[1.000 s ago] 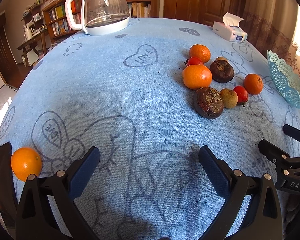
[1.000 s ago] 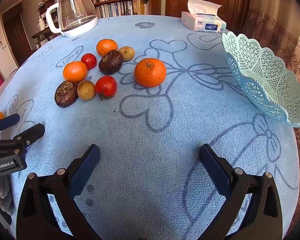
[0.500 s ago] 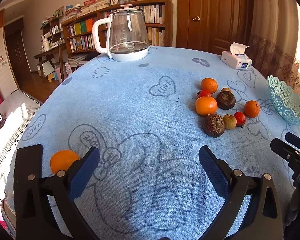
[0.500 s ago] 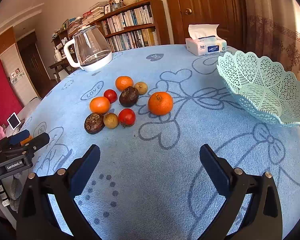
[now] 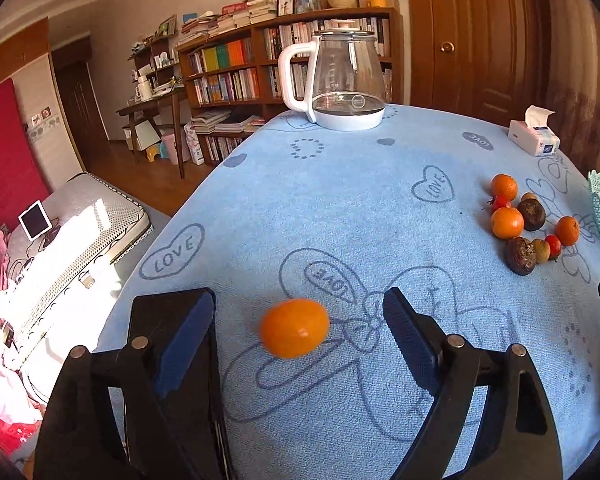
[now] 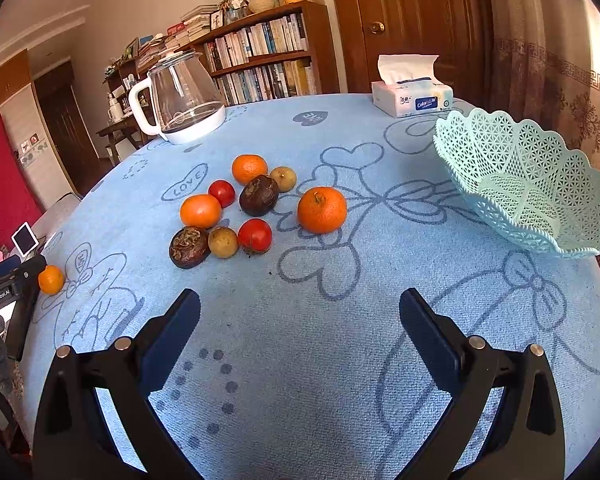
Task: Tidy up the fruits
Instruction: 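Grasp the loose orange lying apart from the fruit cluster with the left tool, then grasp a dark brown round fruit with the right tool while the left tool holds the orange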
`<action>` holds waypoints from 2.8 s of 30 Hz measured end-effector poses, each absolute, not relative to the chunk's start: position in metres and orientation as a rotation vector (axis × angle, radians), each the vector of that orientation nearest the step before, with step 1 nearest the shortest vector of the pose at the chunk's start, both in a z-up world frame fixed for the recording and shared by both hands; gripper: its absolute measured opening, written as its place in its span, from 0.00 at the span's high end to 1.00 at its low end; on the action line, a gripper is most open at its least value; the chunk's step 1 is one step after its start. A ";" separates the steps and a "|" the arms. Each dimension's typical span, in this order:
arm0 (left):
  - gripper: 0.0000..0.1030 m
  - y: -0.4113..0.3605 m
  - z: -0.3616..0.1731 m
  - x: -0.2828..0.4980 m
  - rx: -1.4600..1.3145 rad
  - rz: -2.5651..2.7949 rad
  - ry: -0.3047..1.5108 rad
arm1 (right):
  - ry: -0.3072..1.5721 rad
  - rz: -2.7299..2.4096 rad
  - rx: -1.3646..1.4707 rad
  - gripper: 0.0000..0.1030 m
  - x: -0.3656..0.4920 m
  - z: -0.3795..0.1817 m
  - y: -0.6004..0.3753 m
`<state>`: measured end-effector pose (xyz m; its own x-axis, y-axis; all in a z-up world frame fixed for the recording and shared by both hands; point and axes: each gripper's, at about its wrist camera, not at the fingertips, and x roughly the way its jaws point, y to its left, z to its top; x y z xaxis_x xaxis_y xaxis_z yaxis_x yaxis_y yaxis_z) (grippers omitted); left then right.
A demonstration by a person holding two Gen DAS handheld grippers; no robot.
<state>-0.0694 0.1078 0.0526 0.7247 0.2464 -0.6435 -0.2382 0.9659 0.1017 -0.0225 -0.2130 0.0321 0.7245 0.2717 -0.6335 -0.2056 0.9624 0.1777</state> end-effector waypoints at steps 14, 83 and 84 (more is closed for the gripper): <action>0.51 0.120 0.024 -0.047 -0.001 0.249 0.825 | 0.715 0.264 0.094 0.02 -0.022 0.032 -0.212; 0.58 0.084 0.058 -0.034 -0.043 0.111 0.757 | 0.776 0.377 -0.026 0.59 0.026 0.044 -0.114; 0.58 0.082 0.058 -0.034 -0.041 0.108 0.757 | 0.772 0.370 -0.022 0.59 0.026 0.045 -0.117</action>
